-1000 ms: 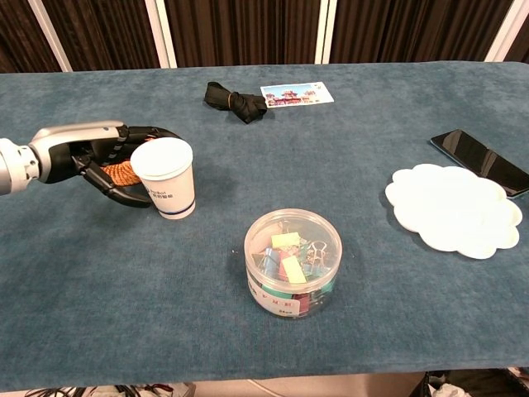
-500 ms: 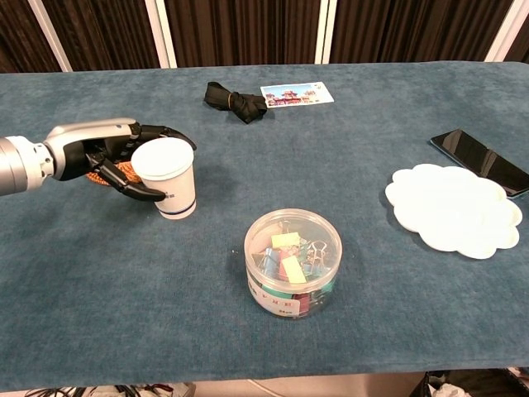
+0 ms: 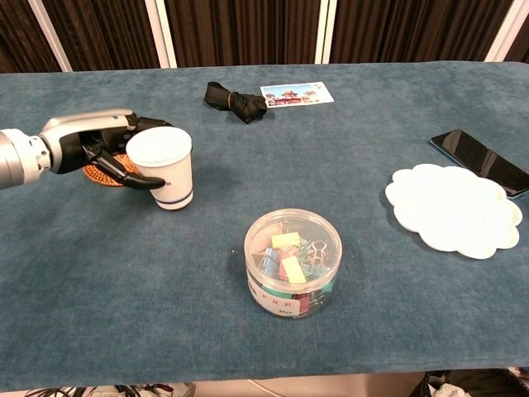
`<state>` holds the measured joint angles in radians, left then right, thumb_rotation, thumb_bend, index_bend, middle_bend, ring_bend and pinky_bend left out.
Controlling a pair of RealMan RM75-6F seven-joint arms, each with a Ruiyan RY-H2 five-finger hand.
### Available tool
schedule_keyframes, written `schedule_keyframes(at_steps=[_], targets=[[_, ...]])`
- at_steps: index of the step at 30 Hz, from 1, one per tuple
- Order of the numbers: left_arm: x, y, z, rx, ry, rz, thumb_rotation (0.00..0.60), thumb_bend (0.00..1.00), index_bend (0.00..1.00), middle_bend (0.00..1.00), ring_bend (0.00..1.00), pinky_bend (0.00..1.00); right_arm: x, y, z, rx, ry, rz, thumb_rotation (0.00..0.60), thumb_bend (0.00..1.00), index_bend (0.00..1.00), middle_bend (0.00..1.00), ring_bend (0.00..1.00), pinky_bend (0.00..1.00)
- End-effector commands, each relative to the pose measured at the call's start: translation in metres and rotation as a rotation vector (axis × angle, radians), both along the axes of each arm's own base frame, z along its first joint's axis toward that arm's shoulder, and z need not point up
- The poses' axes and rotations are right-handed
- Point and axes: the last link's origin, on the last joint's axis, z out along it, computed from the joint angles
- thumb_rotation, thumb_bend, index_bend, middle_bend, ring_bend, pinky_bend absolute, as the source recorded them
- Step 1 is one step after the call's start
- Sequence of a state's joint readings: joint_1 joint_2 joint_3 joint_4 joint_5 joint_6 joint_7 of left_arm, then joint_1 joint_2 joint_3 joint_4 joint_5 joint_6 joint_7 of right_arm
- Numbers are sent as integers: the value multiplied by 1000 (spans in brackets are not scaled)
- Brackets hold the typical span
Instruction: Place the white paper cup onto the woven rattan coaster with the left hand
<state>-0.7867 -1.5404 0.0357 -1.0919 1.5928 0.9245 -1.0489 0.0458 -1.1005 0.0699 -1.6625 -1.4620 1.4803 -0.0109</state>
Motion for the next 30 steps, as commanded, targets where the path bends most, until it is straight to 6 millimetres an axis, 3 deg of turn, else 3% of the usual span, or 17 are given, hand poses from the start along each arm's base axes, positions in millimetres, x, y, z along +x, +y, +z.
schedule_keyframes(at_steps=[1, 9, 17, 22, 30], targets=[[1, 4, 12, 20, -14, 4, 600, 353, 293, 368, 0, 37, 0, 0, 0, 1, 2, 1, 600, 123, 4, 0, 125, 162], [5, 20, 48, 99, -10, 16, 600, 345, 279, 368, 0, 37, 0, 1, -1, 0, 4, -3, 600, 123, 4, 0, 125, 162], [-24, 38, 71, 181, 10, 136, 600, 343, 278, 364, 0, 37, 0, 1, -1, 3, 4, -8, 600, 123, 4, 0, 125, 162], [-36, 47, 76, 218, 45, 165, 600, 343, 278, 361, 0, 37, 0, 0, -1, 4, 5, -11, 600, 123, 4, 0, 125, 162], [-52, 55, 66, 210, 58, 226, 600, 342, 275, 346, 0, 35, -1, 0, -1, 7, 7, -16, 600, 123, 4, 0, 125, 162]])
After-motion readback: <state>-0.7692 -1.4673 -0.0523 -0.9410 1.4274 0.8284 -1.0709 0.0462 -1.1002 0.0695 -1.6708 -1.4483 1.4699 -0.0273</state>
